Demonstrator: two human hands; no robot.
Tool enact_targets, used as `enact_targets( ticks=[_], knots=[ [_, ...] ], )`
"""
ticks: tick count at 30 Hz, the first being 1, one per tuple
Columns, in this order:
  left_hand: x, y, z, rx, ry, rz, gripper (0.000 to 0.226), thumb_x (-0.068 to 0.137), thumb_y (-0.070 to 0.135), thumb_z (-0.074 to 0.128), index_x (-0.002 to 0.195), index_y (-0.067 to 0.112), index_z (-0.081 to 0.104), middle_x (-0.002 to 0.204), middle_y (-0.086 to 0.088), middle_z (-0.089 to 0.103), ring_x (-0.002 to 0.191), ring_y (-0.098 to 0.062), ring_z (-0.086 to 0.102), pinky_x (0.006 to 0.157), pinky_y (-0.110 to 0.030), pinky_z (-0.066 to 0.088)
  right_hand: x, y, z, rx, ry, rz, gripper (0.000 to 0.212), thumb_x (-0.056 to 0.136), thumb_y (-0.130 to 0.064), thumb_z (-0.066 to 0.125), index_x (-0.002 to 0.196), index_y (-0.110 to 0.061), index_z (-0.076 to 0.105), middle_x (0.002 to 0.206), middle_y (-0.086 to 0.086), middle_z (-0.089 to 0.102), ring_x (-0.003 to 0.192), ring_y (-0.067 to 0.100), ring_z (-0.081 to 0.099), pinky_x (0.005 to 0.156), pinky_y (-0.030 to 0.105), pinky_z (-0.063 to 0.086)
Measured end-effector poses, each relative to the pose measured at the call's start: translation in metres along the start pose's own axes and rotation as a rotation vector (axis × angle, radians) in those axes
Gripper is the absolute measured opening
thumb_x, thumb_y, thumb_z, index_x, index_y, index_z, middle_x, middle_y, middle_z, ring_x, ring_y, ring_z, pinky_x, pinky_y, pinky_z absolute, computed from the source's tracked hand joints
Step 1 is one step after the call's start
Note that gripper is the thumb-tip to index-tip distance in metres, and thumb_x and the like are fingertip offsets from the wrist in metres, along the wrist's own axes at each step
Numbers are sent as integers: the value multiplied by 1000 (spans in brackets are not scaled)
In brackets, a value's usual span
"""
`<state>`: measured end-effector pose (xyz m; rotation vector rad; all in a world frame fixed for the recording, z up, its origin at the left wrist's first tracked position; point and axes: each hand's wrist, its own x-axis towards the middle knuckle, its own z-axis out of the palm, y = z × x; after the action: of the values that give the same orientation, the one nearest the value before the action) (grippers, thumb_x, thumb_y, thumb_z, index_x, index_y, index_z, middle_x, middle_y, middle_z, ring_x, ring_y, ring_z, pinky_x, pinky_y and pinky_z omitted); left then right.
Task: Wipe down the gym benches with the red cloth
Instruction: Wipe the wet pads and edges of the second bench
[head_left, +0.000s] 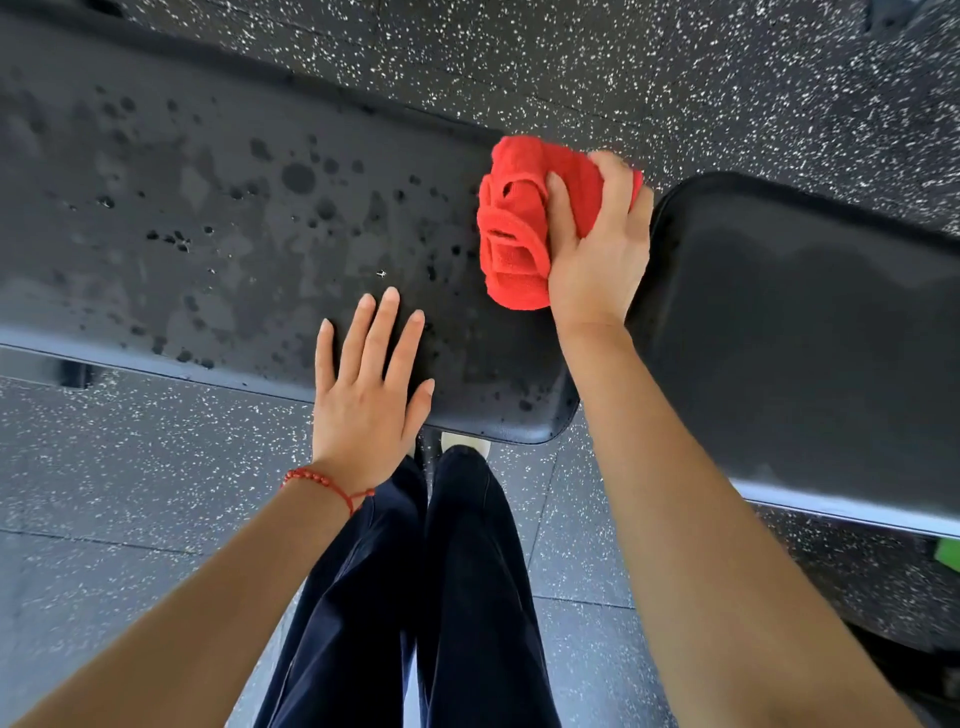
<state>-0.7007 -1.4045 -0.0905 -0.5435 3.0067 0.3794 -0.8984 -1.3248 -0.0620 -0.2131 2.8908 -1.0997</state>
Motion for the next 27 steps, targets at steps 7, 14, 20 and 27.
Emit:
enact_targets(
  ticks=[7,14,20,27],
  knots=[
    [0,-1,-8,-35,-32,4,53,91,32,40,138,8,38,148,-17,32,136,-32,25,108,-53,18,-60,12,-20,13,-126,60,40,85,-28,63,117,-6,56,108,21,56,89,37,58,75,30,37],
    [-3,-10,-9,-76,7,27,50,90,26,42,137,9,41,147,-18,34,136,-30,25,109,-51,19,-135,24,-39,-24,-254,110,44,82,-36,59,116,-7,58,107,19,56,93,37,60,78,43,50],
    [-5,-23,-18,-55,22,-33,49,91,27,41,136,7,44,146,-18,35,135,-33,27,107,-54,20,-117,15,-29,-54,-207,-21,39,79,-31,63,108,-5,63,97,21,60,81,36,63,61,36,51],
    [12,-40,-23,-32,6,-68,51,91,28,40,137,6,43,147,-20,33,135,-37,28,108,-56,16,-64,-14,5,-38,-141,-107,39,83,-34,63,113,-9,61,98,21,57,78,40,61,58,41,49]
  ],
)
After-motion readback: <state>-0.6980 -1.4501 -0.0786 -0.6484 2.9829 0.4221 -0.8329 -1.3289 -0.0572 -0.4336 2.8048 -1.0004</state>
